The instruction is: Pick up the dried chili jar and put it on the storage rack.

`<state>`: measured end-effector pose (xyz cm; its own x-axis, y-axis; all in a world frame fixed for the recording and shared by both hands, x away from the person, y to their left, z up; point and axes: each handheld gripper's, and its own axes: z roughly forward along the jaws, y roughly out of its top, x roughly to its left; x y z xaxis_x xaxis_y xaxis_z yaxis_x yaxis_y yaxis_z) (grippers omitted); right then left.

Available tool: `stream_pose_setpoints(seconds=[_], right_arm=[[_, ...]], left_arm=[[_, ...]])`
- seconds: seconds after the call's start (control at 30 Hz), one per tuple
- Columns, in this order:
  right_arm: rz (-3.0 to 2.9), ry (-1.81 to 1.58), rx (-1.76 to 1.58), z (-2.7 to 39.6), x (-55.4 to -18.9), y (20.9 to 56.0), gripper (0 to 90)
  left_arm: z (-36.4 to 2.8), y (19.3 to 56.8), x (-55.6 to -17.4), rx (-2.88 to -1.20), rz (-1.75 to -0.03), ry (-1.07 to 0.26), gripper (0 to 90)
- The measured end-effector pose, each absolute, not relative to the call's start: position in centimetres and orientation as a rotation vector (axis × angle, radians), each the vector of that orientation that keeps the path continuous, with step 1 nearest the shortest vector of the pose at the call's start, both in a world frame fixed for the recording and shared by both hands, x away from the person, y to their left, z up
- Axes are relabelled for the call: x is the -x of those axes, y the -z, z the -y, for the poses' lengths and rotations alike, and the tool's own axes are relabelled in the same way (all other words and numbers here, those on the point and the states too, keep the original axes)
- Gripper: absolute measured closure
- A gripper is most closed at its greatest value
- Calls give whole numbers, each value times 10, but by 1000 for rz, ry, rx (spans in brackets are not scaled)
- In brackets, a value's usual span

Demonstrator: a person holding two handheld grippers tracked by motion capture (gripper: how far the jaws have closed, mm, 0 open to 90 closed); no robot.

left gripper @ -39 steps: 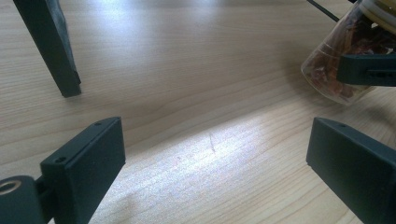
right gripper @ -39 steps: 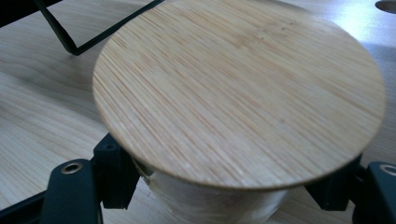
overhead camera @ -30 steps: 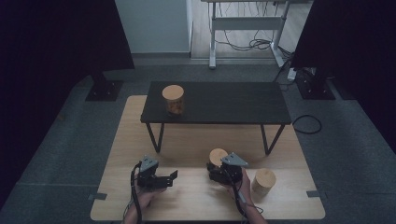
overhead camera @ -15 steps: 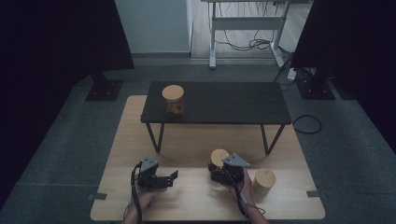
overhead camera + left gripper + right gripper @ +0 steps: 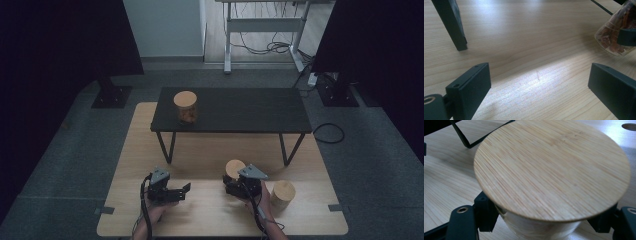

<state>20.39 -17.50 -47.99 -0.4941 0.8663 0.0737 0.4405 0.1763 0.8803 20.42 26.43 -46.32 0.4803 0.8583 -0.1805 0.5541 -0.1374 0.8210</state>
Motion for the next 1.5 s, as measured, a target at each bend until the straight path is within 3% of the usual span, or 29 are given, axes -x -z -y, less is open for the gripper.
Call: stream_pose_setpoints(seconds=[1.5], right_arm=[[-2025,-1277,-1170,175,-195,470,249]], left_arm=[[-265,463,-204,-1820,-1190,-426,41]])
